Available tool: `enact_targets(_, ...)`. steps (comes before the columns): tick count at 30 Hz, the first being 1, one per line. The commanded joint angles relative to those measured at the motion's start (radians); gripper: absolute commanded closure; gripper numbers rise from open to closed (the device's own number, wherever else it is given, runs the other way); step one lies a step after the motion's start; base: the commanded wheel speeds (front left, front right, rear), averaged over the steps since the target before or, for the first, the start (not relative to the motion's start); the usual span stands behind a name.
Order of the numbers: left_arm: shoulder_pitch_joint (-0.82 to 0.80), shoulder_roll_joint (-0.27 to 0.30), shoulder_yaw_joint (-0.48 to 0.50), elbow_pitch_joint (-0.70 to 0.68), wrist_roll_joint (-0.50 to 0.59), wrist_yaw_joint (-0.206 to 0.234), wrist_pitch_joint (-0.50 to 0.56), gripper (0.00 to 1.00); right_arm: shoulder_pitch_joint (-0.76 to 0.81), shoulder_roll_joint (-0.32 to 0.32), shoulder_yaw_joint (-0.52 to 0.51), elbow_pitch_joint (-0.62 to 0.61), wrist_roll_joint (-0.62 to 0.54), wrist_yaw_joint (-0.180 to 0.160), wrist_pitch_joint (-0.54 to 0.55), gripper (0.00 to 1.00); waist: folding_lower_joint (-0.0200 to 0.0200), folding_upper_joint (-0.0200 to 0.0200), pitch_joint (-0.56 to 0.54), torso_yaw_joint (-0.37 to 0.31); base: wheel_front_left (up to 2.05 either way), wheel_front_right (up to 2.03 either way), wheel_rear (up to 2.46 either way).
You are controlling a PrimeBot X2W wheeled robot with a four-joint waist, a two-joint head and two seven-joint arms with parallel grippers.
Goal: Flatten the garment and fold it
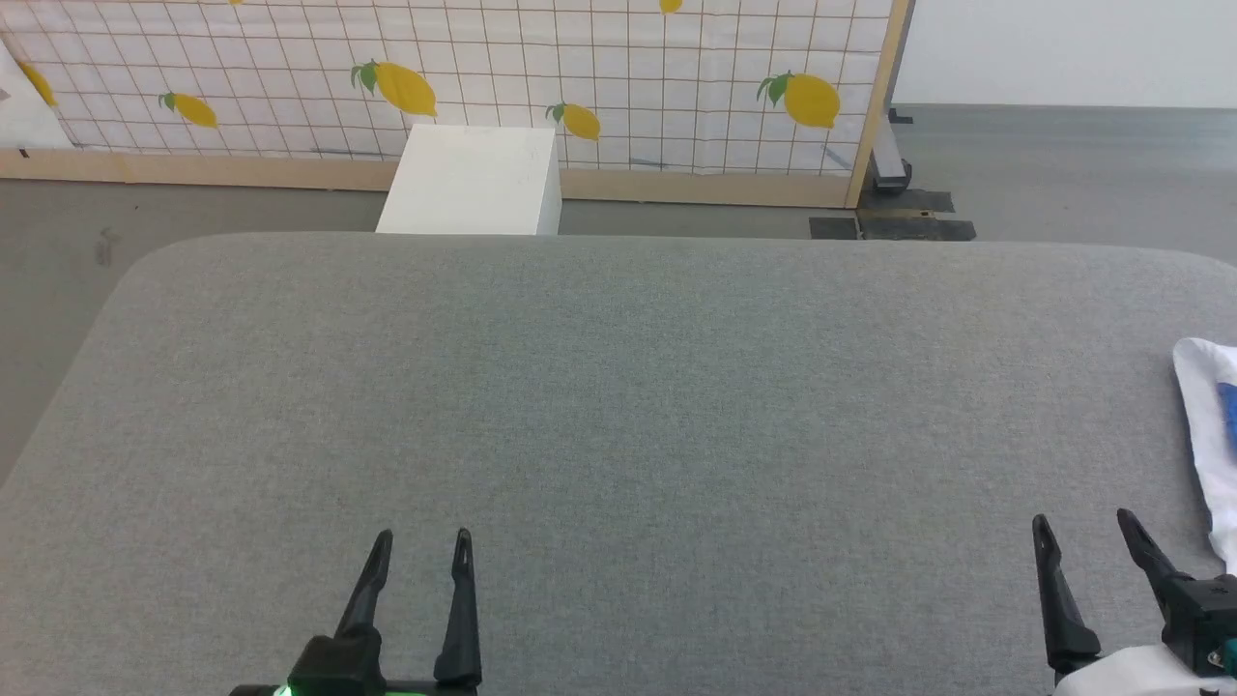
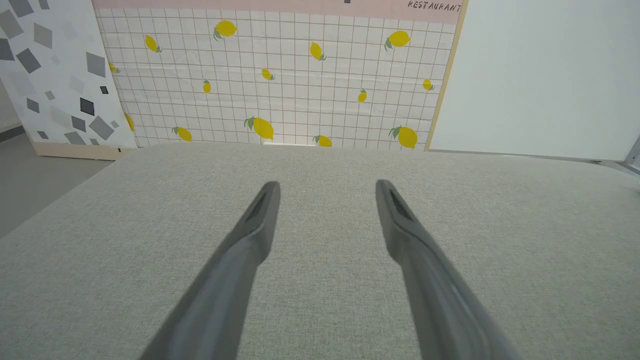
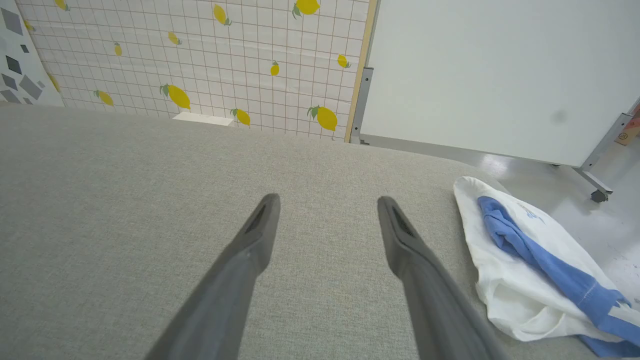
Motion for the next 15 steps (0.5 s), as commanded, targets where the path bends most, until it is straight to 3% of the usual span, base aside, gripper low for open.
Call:
enact_targets(1, 0.0, 0.0, 0.0, 0.001, 0.0, 0.0, 0.001, 1.0, 0.001, 0.0, 0.0, 0.002, 0.001, 0.0, 0.0, 1.0, 0.0001, 0.0, 0.0, 0.0, 0.0, 0.0, 0.0)
enact_targets(15, -0.015, -0.004, 0.018, 0.005, 0.012, -0.009, 0.02, 1.0, -0.018, 0.0, 0.012, 0.017, 0.003, 0.0, -0.004, 1.0, 0.0001, 0.0, 0.001, -0.003, 0.0, 0.0, 0.0)
